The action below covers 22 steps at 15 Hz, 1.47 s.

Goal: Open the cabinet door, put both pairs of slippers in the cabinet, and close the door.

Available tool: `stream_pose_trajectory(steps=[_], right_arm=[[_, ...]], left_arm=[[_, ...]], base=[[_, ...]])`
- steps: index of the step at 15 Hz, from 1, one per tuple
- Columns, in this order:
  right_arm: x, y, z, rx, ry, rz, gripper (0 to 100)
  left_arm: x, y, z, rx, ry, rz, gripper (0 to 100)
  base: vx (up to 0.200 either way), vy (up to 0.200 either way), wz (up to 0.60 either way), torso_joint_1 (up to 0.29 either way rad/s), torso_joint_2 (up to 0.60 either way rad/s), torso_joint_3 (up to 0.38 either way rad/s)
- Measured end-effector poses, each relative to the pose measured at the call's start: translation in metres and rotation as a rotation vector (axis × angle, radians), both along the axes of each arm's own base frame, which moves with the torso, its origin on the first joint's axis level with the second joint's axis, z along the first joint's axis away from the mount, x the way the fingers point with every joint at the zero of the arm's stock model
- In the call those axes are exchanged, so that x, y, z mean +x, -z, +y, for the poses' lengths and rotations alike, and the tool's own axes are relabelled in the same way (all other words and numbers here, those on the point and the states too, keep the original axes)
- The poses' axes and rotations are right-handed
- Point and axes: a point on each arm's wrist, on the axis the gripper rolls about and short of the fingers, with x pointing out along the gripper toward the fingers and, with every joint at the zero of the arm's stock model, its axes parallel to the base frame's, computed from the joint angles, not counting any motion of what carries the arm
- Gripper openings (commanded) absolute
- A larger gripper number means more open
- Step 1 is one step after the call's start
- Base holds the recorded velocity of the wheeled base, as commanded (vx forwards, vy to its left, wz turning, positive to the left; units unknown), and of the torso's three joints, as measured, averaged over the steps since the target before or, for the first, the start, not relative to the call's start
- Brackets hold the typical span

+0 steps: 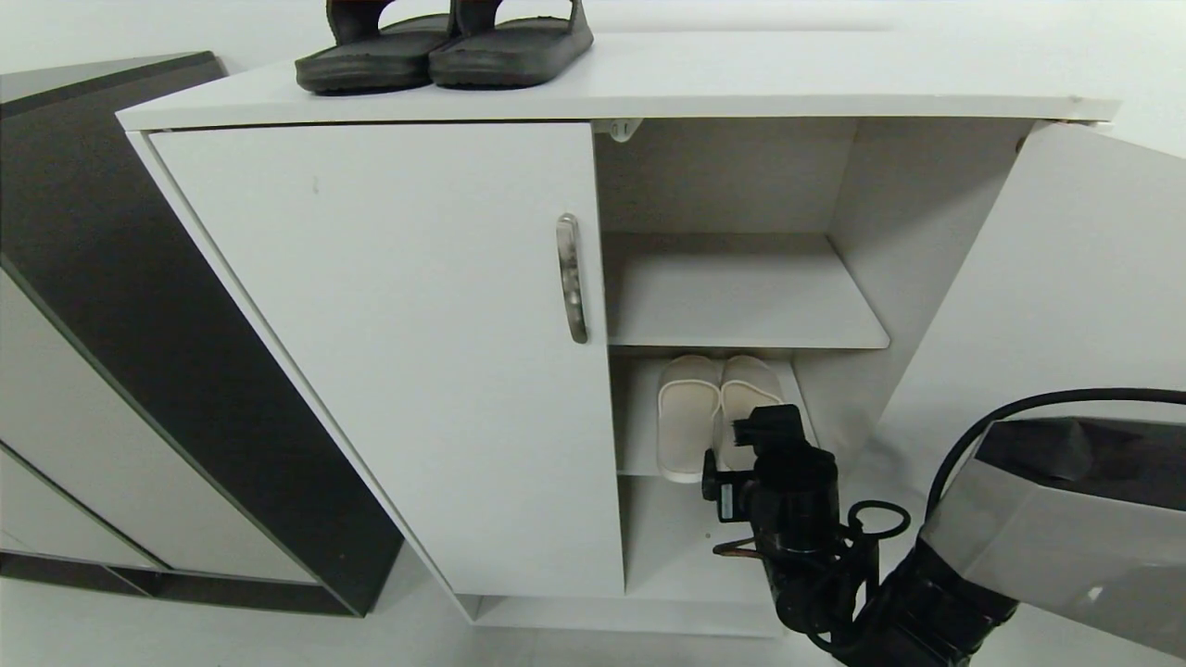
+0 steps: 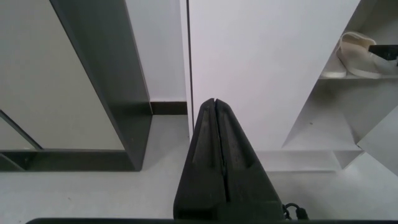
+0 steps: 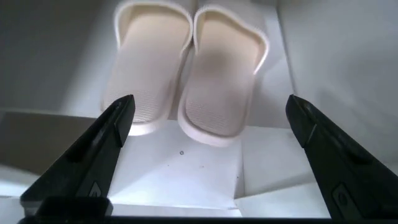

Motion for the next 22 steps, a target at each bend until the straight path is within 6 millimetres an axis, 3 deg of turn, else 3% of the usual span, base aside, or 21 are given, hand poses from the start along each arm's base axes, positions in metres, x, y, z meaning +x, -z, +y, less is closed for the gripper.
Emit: stream_pose_trajectory(steps=[8, 22], right_arm=[[-0.0036, -0.0034, -0.0019, 0.005, -0.003, -0.004, 100], [-0.0102, -0.0024, 0.0023, -0.002, -0.025, -0.002, 100]], left_arm=[[0.0001, 0.0000, -0.0001, 0.000, 0.005, 0.001, 0], [0.0001, 0.0001, -0.0001, 0.002, 0.003, 0.002, 0]], base=[[-0.200, 0.000, 0.00, 0.002, 0.00, 0.005], [0.000, 0.000, 0.00, 0.000, 0.00, 0.004]])
